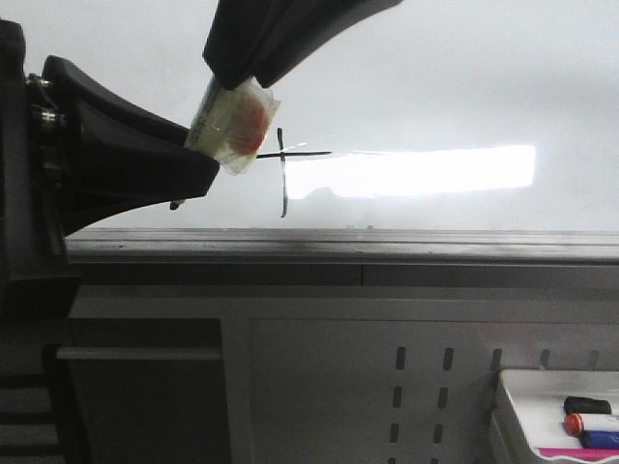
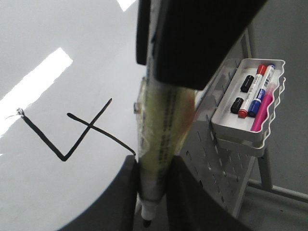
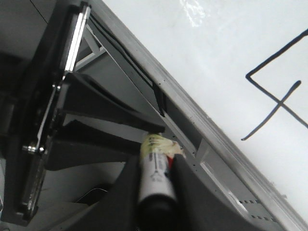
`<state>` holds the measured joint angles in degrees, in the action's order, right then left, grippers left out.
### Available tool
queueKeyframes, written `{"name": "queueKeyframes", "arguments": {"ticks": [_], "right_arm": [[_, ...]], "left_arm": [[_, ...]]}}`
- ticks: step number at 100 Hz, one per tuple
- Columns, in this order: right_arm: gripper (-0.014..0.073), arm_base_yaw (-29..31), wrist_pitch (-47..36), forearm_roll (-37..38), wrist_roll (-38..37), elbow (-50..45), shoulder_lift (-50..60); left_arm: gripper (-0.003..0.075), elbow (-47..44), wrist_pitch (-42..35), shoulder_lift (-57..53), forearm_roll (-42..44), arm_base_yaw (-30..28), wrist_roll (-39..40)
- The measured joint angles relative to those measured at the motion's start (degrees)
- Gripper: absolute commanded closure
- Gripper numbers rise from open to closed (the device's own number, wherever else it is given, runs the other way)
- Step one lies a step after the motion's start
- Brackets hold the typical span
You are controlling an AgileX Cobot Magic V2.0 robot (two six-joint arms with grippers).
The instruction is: Write number 4 on whiteboard
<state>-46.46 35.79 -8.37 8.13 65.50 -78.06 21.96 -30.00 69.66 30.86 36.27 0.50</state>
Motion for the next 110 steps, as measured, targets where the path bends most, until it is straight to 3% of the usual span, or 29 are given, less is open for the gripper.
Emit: {"name": "queueKeyframes", "arguments": {"ticks": [13,18,23,34,47,65,83,110], "right_arm": [[0.0184,0.0,-2.26,-0.24,0.0,0.0,0.0],[0.0092,0.0,-4.15,-0.24,0.0,0.0,0.03],[0.0056,0.13,-5.75,-0.24,0.0,0.0,0.45],[0.0083,1.57,-7.89,0.48,0.0,0.0,1.76],[0.0115,3.24,-8.5,1.18,0.0,0.0,3.38],[0.0118,3.77,-8.5,1.35,0.0,0.0,4.31],[0.0118,3.77,-8.5,1.35,0.0,0.0,4.4],[0.0118,3.77,-8.5,1.44,0.0,0.0,4.4]], "left_arm": [[0.0741,0.0,-0.48,0.0,-0.99,0.0,2.92],[0.0741,0.0,-0.14,0.0,-2.48,0.0,5.05],[0.0741,0.0,1.01,0.0,-5.24,0.0,6.89],[0.0741,1.39,7.39,0.0,-17.42,0.0,8.51],[0.0741,6.73,21.03,0.11,-30.86,-1.83,9.21],[0.0741,12.79,32.17,0.22,-39.76,-5.78,9.43],[0.0741,14.15,35.02,0.22,-43.9,-9.01,9.43],[0.073,15.2,35.28,3.18,-45.22,-9.02,9.43]]}}
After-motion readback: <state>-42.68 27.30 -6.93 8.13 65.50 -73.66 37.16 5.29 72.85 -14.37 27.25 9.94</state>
